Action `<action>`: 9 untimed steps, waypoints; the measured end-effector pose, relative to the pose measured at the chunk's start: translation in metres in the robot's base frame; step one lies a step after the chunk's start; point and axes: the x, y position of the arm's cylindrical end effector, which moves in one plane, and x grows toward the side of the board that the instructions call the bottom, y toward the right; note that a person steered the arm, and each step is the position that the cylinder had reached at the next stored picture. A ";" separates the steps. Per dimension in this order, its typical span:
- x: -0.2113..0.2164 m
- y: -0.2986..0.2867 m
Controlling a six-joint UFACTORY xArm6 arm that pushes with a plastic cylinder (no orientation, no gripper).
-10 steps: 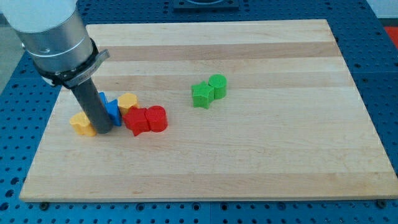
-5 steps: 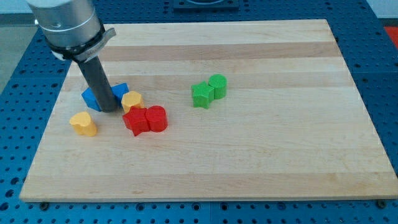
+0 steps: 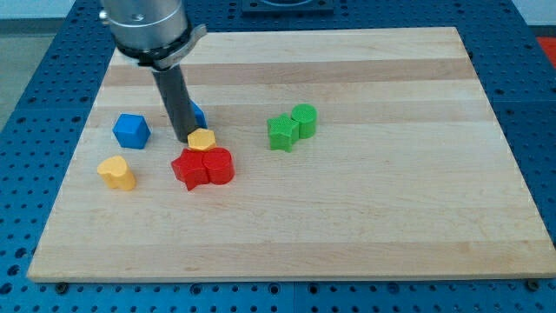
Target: Move the triangle diagonally to the green star
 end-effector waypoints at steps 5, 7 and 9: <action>-0.055 0.004; -0.079 0.004; -0.055 -0.029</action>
